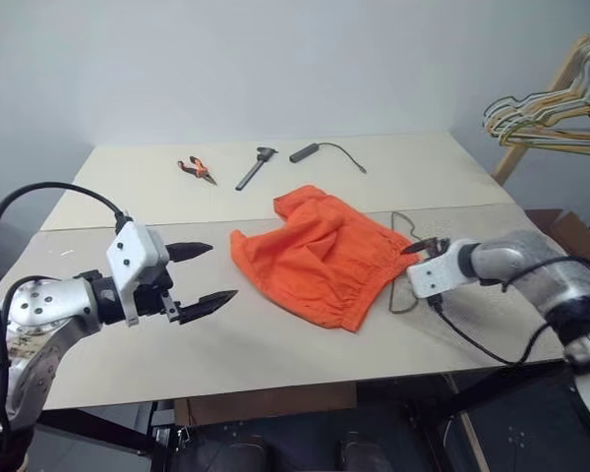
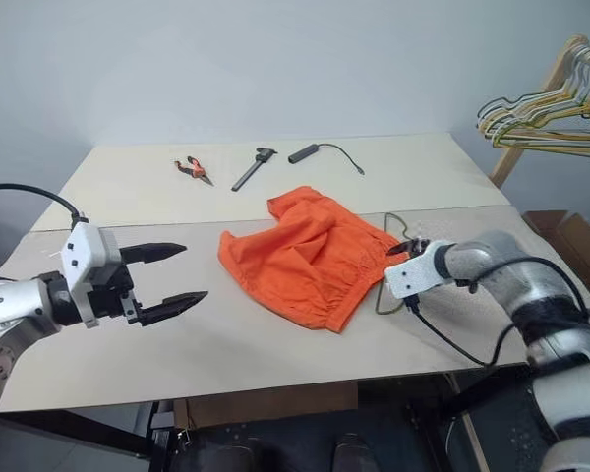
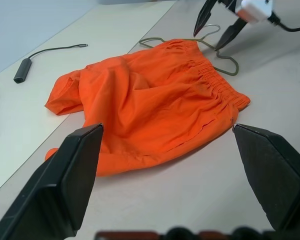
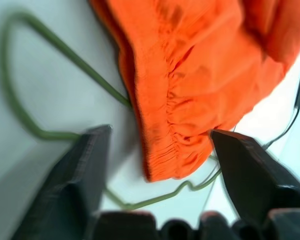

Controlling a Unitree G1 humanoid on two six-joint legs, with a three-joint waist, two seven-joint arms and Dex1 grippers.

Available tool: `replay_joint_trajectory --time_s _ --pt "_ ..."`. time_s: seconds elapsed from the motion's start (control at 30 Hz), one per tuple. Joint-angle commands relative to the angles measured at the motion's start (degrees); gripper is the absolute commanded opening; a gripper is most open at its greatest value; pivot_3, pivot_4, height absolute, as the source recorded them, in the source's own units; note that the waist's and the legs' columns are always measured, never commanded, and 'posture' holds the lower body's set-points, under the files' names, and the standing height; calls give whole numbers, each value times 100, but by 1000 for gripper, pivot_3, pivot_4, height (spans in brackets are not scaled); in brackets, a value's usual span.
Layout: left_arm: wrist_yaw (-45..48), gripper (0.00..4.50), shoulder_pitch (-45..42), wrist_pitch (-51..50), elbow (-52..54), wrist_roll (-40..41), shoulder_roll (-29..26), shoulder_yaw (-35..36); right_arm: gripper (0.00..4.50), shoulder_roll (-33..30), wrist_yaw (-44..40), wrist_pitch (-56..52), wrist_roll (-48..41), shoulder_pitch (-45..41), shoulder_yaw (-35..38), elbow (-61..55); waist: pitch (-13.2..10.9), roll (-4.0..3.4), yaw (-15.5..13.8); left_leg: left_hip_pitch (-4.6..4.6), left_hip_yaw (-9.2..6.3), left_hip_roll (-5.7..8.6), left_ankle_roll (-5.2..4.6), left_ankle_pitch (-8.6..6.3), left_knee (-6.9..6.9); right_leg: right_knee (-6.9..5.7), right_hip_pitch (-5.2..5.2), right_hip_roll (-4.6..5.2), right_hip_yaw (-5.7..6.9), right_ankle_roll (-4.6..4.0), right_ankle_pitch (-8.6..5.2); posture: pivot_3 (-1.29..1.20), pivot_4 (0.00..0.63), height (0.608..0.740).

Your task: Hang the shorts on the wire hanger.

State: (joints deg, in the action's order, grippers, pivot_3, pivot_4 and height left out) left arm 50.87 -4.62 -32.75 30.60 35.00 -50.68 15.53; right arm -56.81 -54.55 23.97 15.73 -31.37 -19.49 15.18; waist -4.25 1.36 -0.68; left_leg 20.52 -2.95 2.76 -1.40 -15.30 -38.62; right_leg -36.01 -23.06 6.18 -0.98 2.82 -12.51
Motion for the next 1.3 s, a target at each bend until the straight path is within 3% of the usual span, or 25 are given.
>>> replay_joint_trajectory --time_s 0.03,0.2,0.37,0.53,0.67,0.87,1.03,1.17,1.3 --pt "119 4500 -103 153 -70 -60 -112 62 4480 -179 -488 -1539 -1298 890 657 -2406 0 -1 4 -2 1 -2 -3 -2 0 0 1 0 0 1 0 32 30 740" --pt "214 4500 -274 191 -190 -131 -118 -67 4480 615 -98 -3865 -1291 1524 357 -4299 -1 -1 48 -36 15 -29 -3 -3 -11 1 44 -23 -4 38 -23 17 32 740" --pt "287 4500 -341 196 -236 -160 -128 -101 4480 1635 429 -6127 15 1250 -765 -4738 0 0 12 -43 17 -46 1 -5 -21 11 53 -41 1 38 -23 15 36 740" --pt "323 4500 -390 196 -274 -191 -146 -117 4480 2241 917 -7029 1263 880 -1755 -4245 0 0 2 -11 18 -46 17 -13 -20 5 1 -52 -2 -15 5 15 36 740" --pt "341 4500 -430 240 -300 -290 -139 -219 3647 2334 1160 -7097 1819 737 -1973 -3985 0 0 13 -9 19 -46 27 -18 -20 8 -3 -68 -4 -23 8 15 37 740" --pt "358 4500 -853 653 -706 -964 -86 -884 1652 1816 1096 -6705 2160 789 -1738 -4042 0 0 0 -9 20 -46 28 -18 -21 11 0 -70 -1 -24 7 -5 30 740" --pt "546 4500 -1383 1657 -1562 -2130 -120 -1811 25 1267 969 -6044 1959 845 -1257 -4178 0 0 43 -8 27 -49 28 -19 -17 13 -1 -75 -3 -24 7 -25 18 740" --pt "370 4500 -1968 2926 -2722 -3678 48 -2915 25 1129 540 -5698 1190 985 -497 -4537 1 2 103 -7 32 -55 28 -19 -18 15 0 -82 -4 -25 7 -54 6 740" --pt "-40 4500 -2510 3541 -3894 -4423 586 -3394 25 1019 334 -5524 829 1122 -60 -4722 5 6 155 -4 35 -56 27 -20 -21 15 0 -81 -5 -25 9 -88 0 740"
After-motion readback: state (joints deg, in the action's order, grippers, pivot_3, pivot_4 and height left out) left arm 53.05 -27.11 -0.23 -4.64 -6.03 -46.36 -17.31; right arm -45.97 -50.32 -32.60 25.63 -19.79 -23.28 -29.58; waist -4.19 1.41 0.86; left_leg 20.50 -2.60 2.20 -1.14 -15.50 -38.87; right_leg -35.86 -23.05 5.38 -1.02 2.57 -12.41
